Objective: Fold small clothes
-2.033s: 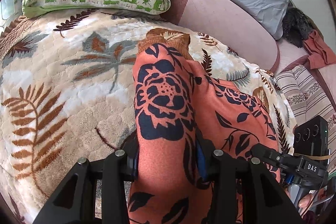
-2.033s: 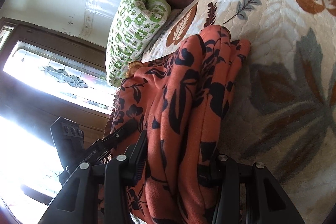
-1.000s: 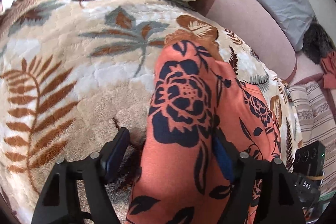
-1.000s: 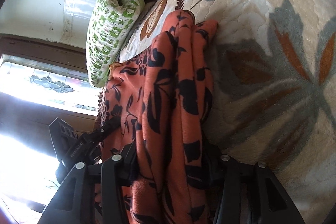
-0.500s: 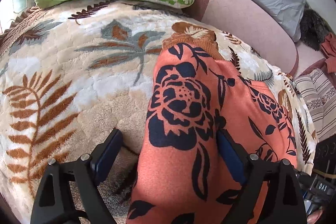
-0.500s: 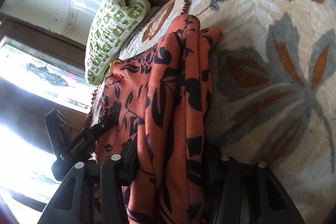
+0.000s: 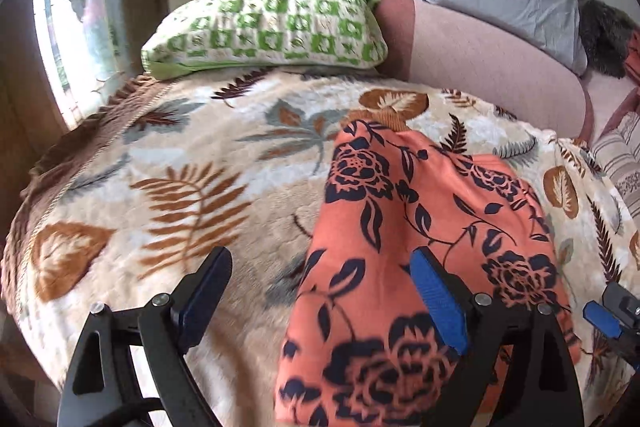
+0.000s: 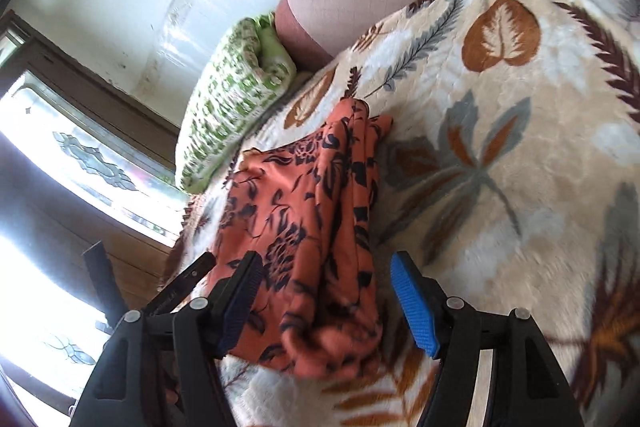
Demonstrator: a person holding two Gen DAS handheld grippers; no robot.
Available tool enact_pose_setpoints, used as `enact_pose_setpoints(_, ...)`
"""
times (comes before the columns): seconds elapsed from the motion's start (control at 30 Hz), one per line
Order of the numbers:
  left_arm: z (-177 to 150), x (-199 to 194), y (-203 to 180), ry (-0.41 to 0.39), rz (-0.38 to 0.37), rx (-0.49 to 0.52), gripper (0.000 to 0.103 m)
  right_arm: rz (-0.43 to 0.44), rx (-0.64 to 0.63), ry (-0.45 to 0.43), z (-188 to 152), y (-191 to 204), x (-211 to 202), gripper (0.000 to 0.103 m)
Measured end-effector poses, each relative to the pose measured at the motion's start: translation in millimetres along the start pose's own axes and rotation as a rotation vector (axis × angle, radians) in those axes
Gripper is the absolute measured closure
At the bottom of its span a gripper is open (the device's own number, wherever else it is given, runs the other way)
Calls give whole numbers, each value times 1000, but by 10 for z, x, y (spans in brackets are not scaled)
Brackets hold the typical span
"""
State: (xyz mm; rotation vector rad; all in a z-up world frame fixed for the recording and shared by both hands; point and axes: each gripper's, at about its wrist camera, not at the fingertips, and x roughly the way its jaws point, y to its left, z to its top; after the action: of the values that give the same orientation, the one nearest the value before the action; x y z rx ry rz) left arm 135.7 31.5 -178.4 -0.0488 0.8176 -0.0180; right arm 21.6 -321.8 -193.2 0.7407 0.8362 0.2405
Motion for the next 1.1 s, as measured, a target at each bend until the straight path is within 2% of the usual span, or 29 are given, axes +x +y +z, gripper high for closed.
enact_pose_setpoints(0.43,120,-994,69,-73,25,-13,12,-74,-184,-15,-326,647,-581,33)
enact_pose_setpoints(0.57,161,-1276,74,-103,25,-2,12,-113,-269,-54,-356,949,-763,32)
enact_pose_setpoints(0.8,176,-1680,81,-144,81,55,12,-220,-403,-119,-416,1433,-972,31)
enact_pose_setpoints(1.1,203,-2130,111,-203,125,87,12,-257,-501,-171,-503,1774,-1205,31)
